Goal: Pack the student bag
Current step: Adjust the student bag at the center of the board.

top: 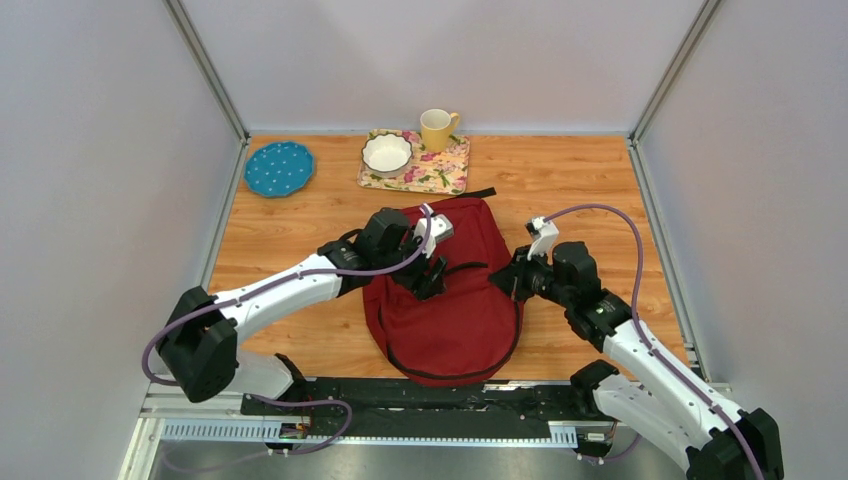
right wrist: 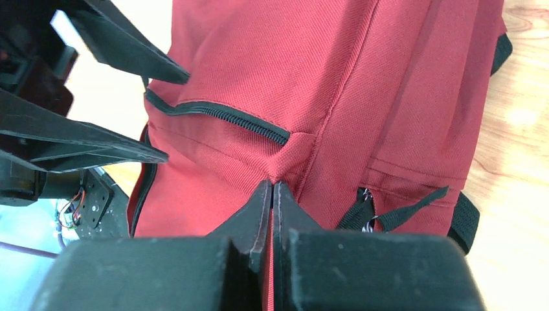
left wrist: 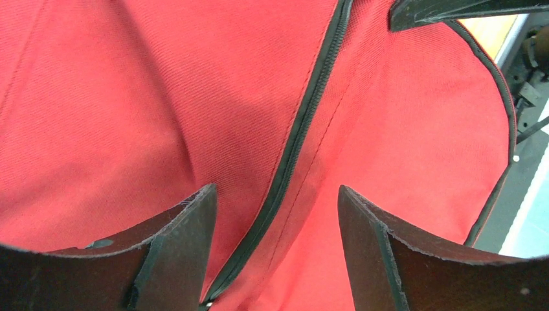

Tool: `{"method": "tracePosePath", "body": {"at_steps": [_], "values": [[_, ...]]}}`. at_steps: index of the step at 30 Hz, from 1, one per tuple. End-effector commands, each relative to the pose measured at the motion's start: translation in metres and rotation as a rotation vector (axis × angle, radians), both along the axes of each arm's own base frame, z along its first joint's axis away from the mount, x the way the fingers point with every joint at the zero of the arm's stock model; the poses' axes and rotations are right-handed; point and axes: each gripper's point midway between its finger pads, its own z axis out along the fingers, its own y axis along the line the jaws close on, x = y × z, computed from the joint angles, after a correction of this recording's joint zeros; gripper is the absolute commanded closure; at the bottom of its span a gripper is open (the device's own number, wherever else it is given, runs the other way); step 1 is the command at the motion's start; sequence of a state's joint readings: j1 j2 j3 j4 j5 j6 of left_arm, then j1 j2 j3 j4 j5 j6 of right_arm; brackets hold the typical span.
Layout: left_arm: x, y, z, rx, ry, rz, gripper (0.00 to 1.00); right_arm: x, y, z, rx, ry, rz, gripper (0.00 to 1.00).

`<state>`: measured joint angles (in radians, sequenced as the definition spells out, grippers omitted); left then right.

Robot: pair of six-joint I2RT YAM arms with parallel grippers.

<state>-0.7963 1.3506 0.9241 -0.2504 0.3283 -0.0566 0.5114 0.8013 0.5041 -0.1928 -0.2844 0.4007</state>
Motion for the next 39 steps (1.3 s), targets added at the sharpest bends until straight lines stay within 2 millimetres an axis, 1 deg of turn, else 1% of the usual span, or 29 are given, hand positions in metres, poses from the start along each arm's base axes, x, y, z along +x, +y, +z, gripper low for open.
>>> {"method": "tracePosePath", "body": {"at_steps": [1,3,4,7,8,9,11,13,14,16,20,22,23,24,25,26,27,28,29,30,31,32,33,34,35,36,37,38,39], "values": [[0.002,-0.025,0.011,-0.078,-0.008,-0.100,0.24,0.001,0.013,0.031,0.072,-0.125,0.074,1.00],[-0.003,-0.030,0.005,-0.078,0.029,-0.134,0.24,0.001,0.014,0.031,0.078,-0.122,0.081,1.00],[-0.003,-0.033,0.000,-0.071,0.051,-0.142,0.24,0.001,0.014,0.031,0.079,-0.121,0.082,1.00],[-0.002,-0.035,-0.006,-0.072,0.063,-0.138,0.24,-0.001,0.016,0.034,0.089,-0.127,0.093,1.00],[0.000,-0.038,-0.002,-0.096,0.045,-0.137,0.23,-0.002,0.016,0.035,0.094,-0.129,0.098,1.00],[-0.001,-0.038,-0.002,-0.103,0.044,-0.137,0.23,-0.003,0.017,0.037,0.100,-0.132,0.102,1.00],[0.002,-0.040,0.004,-0.121,0.025,-0.138,0.23,-0.007,0.020,0.041,0.116,-0.138,0.129,1.00],[0.005,-0.043,0.014,-0.135,0.002,-0.141,0.23,-0.010,0.022,0.046,0.131,-0.151,0.149,1.00],[0.009,-0.040,0.015,-0.118,-0.022,-0.126,0.23,-0.014,0.023,0.048,0.139,-0.153,0.167,1.00],[0.016,-0.040,0.027,-0.130,-0.066,-0.111,0.23,-0.017,0.024,0.048,0.142,-0.154,0.187,1.00],[0.014,-0.049,0.054,-0.219,-0.096,-0.136,0.22,-0.021,0.025,0.042,0.129,-0.145,0.213,1.00],[0.011,-0.052,0.059,-0.241,-0.092,-0.152,0.22,-0.018,0.021,0.035,0.113,-0.131,0.183,1.00],[0.007,-0.050,0.057,-0.229,-0.065,-0.156,0.22,-0.010,0.015,0.033,0.093,-0.128,0.121,1.00],[0.008,-0.048,0.059,-0.222,-0.063,-0.143,0.22,-0.009,0.010,0.027,0.070,-0.093,0.089,1.00],[0.008,-0.044,0.064,-0.222,-0.073,-0.123,0.21,-0.006,0.007,0.031,0.065,-0.095,0.058,0.96],[0.013,-0.037,0.064,-0.206,-0.089,-0.068,0.21,0.002,-0.006,0.025,0.027,-0.070,-0.037,0.80],[0.012,-0.029,0.059,-0.190,-0.096,-0.039,0.21,0.004,-0.011,0.026,0.021,-0.061,-0.073,0.71],[0.010,-0.019,0.075,-0.214,-0.142,-0.007,0.21,0.005,-0.013,0.038,0.031,-0.084,-0.093,0.61],[0.020,-0.005,0.077,-0.190,-0.184,0.086,0.21,0.007,-0.018,0.041,0.034,-0.075,-0.133,0.39],[0.020,0.007,0.071,-0.168,-0.197,0.127,0.20,0.009,-0.026,0.041,0.020,-0.064,-0.182,0.36],[0.018,0.021,0.088,-0.186,-0.248,0.171,0.20,0.006,-0.026,0.048,0.039,-0.065,-0.185,0.33],[0.024,0.039,0.086,-0.153,-0.276,0.254,0.20,0.006,-0.027,0.060,0.061,-0.078,-0.196,0.30],[0.023,0.052,0.077,-0.128,-0.283,0.298,0.20,0.002,-0.025,0.064,0.072,-0.069,-0.186,0.29],[0.019,0.065,0.088,-0.146,-0.313,0.337,0.18,-0.002,-0.020,0.073,0.095,-0.085,-0.148,0.29],[0.019,0.078,0.082,-0.120,-0.315,0.386,0.16,-0.010,-0.007,0.087,0.150,-0.108,-0.057,0.29],[0.015,0.086,0.071,-0.101,-0.301,0.403,0.14,-0.015,0.001,0.092,0.171,-0.103,-0.005,0.29],[0.010,0.092,0.075,-0.122,-0.305,0.418,0.13,-0.022,0.010,0.096,0.192,-0.099,0.065,0.30],[0.006,0.096,0.069,-0.118,-0.277,0.436,0.13,-0.033,0.026,0.100,0.213,-0.077,0.184,0.30],[0.003,0.101,0.061,-0.113,-0.255,0.458,0.13,-0.034,0.031,0.099,0.202,-0.066,0.218,0.32]]}}
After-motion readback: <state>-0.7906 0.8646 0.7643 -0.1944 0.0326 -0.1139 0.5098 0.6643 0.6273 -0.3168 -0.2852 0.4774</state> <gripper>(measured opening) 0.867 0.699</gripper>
